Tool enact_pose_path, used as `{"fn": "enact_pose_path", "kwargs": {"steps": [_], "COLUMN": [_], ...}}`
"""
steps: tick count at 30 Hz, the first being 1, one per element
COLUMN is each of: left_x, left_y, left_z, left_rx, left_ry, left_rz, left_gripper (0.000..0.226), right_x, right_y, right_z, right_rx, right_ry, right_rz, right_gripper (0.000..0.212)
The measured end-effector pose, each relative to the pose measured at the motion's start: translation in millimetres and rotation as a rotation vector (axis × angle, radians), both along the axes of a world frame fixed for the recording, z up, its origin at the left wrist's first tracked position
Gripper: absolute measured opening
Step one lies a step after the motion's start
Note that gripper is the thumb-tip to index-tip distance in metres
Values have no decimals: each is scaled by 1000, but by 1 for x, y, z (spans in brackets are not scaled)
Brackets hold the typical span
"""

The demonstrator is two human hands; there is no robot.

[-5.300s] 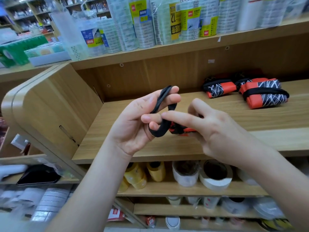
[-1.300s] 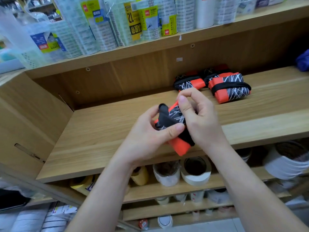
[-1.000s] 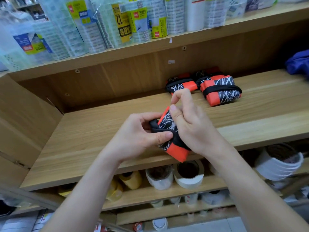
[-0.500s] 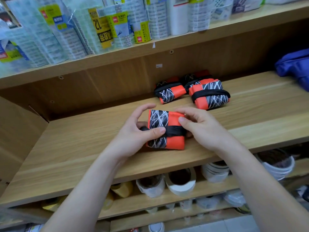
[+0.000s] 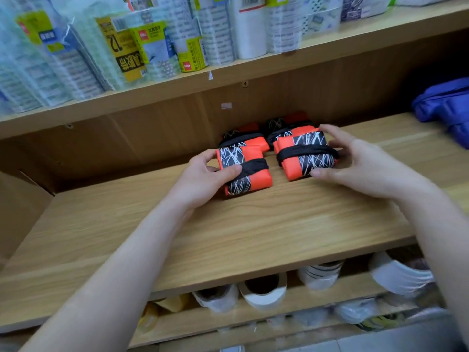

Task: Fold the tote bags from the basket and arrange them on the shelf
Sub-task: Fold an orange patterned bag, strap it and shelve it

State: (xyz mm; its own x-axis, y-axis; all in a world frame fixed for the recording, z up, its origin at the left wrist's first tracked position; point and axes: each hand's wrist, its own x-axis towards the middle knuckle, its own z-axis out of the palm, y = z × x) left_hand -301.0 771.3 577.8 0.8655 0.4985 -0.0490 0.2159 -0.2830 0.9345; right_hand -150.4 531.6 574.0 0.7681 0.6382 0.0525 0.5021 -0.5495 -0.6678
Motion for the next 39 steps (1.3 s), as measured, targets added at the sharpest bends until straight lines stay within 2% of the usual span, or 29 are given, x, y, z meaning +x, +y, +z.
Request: {"fn": "enact_pose_path", "kwargs": {"steps": [5,12,15,17,20,23,27,29,34,39], "left_x": [15,21,21,21,17,17,20,21,16,-3], "left_y": [2,4,6,8,12,20,24,25,22,-1], "left_z": [-3,-8,-14,-16,-17,-19,-16,-16,-10,13], "left_rx": [144,192,230,251,346,374,231,185,477,732], "left_ry": [21,-38,-52,-70,-88,-92,-153,-175,-138,-240], "left_rz": [-11,29,25,35,9,-15,36,64,108,30], "left_gripper": [24,41,39,38,32,20,17,19,4,11], "right_x": [8,10,4,-1,-19,-53,-108,-134,-191,-224], "right_y": [9,11,6,-2,-24,-57,-86,-93,-103,-134], "right_z": [-10,-13,-12,-13,-15,-20,-35,-46,-68,-76], "right_rx": [120,201,215,296,394,405,346,327,330,321], "right_ry": [-77,-97,-41,-42,-166,-226,-430,-447,-444,-444], "right_rz": [12,-2,-12,-89,-260,-443,-632,-675,-763,-861], "right_gripper": [74,78,79,65,34,33,33,30,29,31]}}
